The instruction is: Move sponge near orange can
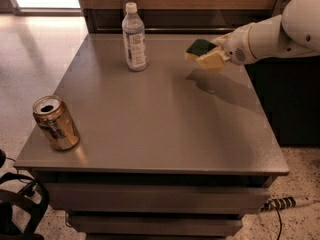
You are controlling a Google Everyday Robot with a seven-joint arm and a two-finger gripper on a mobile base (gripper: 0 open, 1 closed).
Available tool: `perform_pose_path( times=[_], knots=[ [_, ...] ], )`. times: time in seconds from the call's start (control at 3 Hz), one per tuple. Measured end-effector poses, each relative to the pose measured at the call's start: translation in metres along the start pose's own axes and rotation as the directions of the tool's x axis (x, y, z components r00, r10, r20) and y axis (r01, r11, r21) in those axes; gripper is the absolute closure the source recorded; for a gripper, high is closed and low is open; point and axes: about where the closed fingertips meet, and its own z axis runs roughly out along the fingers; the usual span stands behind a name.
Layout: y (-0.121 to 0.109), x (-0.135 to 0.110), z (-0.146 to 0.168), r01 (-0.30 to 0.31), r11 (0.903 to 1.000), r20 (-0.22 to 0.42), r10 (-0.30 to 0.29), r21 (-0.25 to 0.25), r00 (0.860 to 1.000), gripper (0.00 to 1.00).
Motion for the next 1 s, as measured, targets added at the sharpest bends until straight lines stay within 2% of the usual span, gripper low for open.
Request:
perform_pose_path(
  times=[0.33,0.67,1.0],
  knots=[
    [0.02,-0.004,0.005,0.024,0.9974,0.01,-0.023,-0.069,1.0,1.0],
    [0.049,-0.006,0.019,0.046,0.9861,0.011,-0.045,-0.16,0.999,1.0],
    [0.093,-0.008,0.039,0.074,0.9647,0.015,-0.072,-0.253,0.997,1.0]
  ],
)
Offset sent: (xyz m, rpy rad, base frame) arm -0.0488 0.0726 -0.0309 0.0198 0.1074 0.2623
